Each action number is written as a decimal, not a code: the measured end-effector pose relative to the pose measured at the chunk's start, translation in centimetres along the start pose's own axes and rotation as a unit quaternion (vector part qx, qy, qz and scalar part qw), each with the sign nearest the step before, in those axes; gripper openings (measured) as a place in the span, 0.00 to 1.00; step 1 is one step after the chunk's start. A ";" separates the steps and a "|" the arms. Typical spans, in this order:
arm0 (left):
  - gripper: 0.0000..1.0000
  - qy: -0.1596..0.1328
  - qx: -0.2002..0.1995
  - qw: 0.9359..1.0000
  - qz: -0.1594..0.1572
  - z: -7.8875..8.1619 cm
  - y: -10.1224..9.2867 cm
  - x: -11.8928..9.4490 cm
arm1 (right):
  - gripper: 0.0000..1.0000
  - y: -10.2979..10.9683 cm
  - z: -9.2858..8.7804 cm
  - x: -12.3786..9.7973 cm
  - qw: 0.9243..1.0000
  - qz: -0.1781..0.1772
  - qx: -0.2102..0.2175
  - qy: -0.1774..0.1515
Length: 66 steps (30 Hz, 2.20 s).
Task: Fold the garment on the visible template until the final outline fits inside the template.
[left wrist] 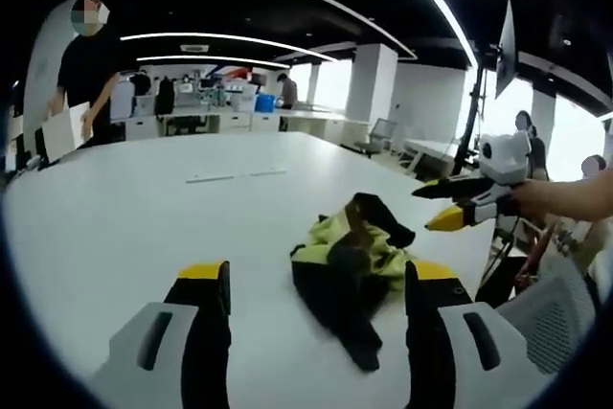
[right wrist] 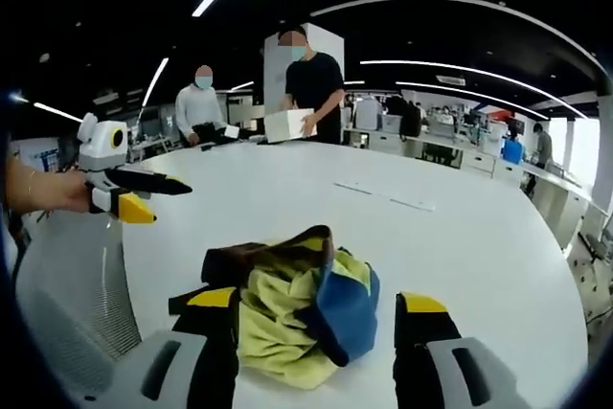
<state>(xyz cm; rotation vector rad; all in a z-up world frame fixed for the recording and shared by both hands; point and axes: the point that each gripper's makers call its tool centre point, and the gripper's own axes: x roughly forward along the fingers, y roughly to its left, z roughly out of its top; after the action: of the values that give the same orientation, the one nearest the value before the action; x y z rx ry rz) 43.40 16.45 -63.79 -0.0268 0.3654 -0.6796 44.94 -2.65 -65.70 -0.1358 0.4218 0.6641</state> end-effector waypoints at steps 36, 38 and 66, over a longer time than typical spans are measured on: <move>0.16 0.087 0.033 0.993 -0.069 -4.4 -2.3 7.2 | 0.12 -1.0 -2.3 3.7 0.998 0.017 -0.047 0.033; 0.13 0.089 0.032 0.993 -0.071 -4.5 -2.4 7.3 | 0.10 -1.1 -2.4 3.7 0.998 0.015 -0.048 0.035; 0.00 0.063 0.071 0.993 -0.075 2.2 -0.6 5.8 | 0.00 -3.6 2.4 2.7 0.995 -0.016 -0.099 0.010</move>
<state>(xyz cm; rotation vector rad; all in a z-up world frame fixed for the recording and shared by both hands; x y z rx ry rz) 48.00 12.19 -63.51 0.1246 0.4393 -0.8574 49.86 -3.28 -64.70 -0.3364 0.3727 0.6720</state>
